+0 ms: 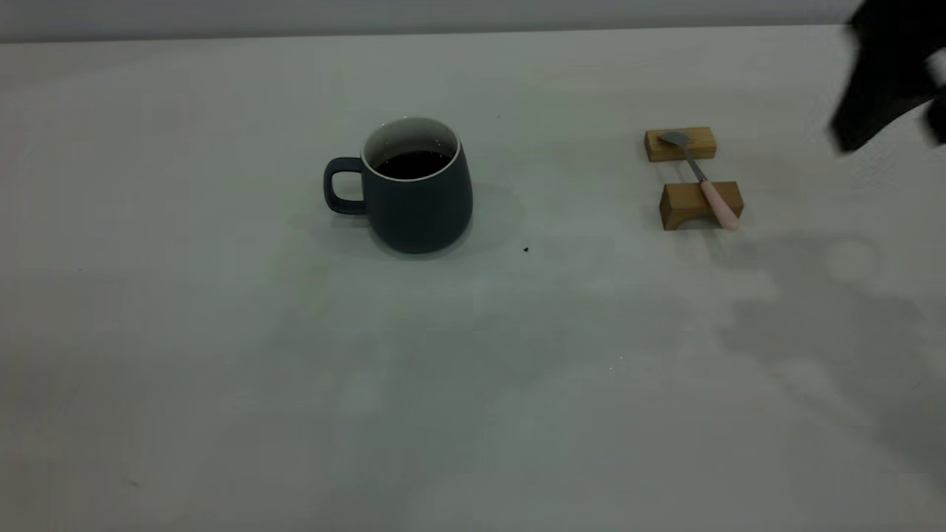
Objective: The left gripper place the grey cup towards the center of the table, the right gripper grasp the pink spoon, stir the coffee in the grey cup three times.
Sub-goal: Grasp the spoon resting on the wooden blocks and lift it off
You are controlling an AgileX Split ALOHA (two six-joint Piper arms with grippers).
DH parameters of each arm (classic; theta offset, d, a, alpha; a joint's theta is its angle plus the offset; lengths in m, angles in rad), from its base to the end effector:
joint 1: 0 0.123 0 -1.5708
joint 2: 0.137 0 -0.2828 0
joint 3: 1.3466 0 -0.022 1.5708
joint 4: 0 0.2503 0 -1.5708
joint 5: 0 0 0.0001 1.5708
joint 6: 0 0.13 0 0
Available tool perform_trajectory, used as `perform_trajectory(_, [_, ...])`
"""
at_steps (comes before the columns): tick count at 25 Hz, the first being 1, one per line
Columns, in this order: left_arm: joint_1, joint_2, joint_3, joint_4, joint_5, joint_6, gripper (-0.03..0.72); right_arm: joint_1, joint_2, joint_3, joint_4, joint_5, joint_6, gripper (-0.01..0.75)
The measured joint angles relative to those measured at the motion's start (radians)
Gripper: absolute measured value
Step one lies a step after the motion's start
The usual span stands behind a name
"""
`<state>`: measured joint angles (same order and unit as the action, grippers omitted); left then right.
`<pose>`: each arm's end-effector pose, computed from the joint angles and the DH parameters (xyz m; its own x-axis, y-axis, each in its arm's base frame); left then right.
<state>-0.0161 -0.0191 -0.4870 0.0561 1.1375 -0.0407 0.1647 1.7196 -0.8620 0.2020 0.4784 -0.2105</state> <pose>0.0256 0.0062 0.2472 -0.5166 -0.0088 -0.8562 -0.0363 0.9993 0.0117 0.3103 0.0638 0.1133 -0.9268 -0.1850 -0.3269 -0.2213 0.9721 0.0774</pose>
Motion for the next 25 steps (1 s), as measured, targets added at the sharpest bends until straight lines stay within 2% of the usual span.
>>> perform_trajectory(4, [0.0,0.0,0.0,0.0,0.0,0.0,0.297,0.033,0.19,-0.119,0.0,-0.003,-0.031,0.669])
perform_trajectory(10, [0.0,0.0,0.0,0.0,0.0,0.0,0.297,0.037,0.386,-0.247,-0.034,-0.004,-0.038,0.662])
perform_trajectory(25, [0.0,0.0,0.0,0.0,0.0,0.001,0.297,0.037,0.583,-0.435,-0.045,-0.001,-0.064,0.649])
